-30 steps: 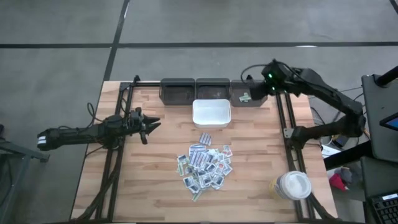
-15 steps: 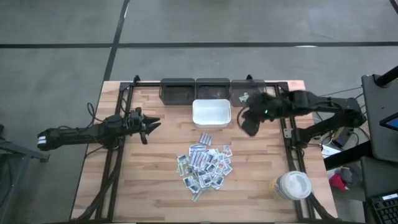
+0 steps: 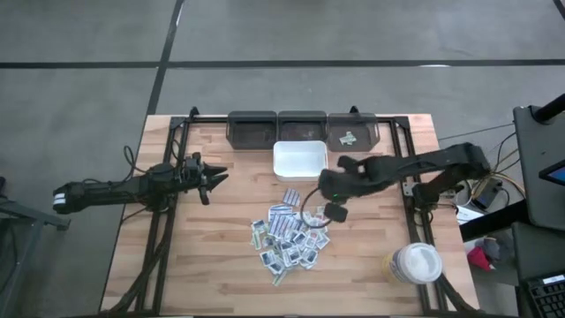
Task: Pick & Place First Aid Supplies
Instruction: Put the green bandage pack into the right gray bin
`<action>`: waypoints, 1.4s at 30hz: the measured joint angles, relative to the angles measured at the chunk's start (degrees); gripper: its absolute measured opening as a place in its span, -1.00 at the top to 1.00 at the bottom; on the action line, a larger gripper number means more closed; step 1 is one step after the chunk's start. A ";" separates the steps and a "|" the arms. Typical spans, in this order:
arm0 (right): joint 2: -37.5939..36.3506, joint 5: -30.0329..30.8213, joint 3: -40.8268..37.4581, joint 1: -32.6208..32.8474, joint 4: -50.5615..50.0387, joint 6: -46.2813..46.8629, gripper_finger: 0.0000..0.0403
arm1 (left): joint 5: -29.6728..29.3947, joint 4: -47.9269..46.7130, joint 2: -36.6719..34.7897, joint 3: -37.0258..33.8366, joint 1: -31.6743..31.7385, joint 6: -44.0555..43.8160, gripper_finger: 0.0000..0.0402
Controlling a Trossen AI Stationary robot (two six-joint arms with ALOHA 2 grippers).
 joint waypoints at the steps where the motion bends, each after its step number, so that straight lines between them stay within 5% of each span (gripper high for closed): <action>1: 1.40 -0.03 0.00 0.00 0.03 -0.75 0.71 | 0.02 0.00 0.00 -0.01 0.00 0.00 0.40; 10: 12.05 -1.80 0.00 -0.04 3.90 -6.63 0.71 | 0.02 -0.18 0.00 -0.01 0.00 0.02 0.40; 17: 16.54 -10.03 0.02 -0.56 11.68 -5.53 0.71 | 0.02 -0.46 0.01 -0.01 0.00 0.00 0.40; 30: 18.08 -15.06 -0.33 -4.06 14.94 -0.55 0.70 | 0.02 -0.46 0.02 -0.01 0.02 0.02 0.40; 42: 18.80 -18.73 -3.61 -5.18 18.00 3.13 0.46 | 0.02 -0.50 0.02 -0.01 0.02 0.00 0.40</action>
